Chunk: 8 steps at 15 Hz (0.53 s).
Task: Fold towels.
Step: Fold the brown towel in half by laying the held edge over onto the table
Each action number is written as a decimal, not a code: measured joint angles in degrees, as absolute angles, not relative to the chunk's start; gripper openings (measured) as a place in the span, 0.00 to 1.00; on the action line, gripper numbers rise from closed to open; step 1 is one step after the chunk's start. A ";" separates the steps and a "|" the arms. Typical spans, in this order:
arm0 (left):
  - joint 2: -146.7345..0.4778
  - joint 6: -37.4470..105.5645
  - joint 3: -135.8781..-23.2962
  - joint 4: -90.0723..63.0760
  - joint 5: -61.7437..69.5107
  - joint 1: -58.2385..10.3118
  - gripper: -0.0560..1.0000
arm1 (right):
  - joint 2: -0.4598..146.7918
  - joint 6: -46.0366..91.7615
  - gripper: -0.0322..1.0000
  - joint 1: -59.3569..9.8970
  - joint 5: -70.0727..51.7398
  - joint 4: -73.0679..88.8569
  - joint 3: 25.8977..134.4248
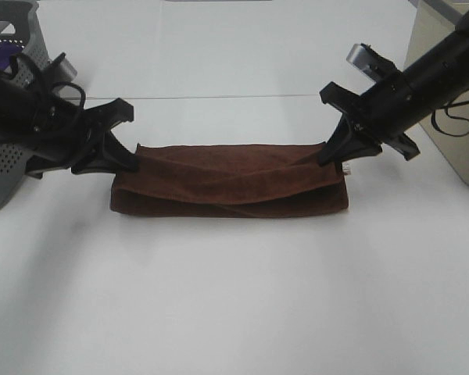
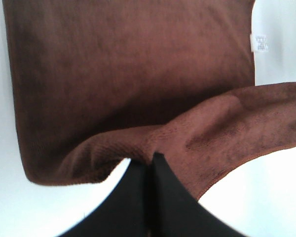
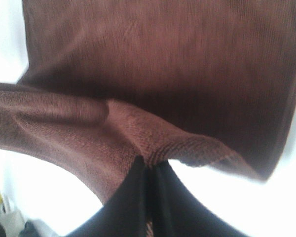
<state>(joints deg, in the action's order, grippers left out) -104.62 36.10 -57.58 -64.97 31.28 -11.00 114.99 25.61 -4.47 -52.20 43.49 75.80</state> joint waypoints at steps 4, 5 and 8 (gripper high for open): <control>-109.95 32.89 -66.41 -60.96 29.28 -11.00 0.05 | 121.87 22.86 0.03 -4.47 -52.31 41.25 87.43; -112.07 32.49 -69.04 -60.28 28.82 -11.00 0.05 | 123.76 21.66 0.03 -4.47 -52.43 39.53 90.30; -118.26 32.20 -75.46 -59.36 25.90 -11.00 0.05 | 129.32 18.85 0.03 -4.47 -52.20 34.84 97.86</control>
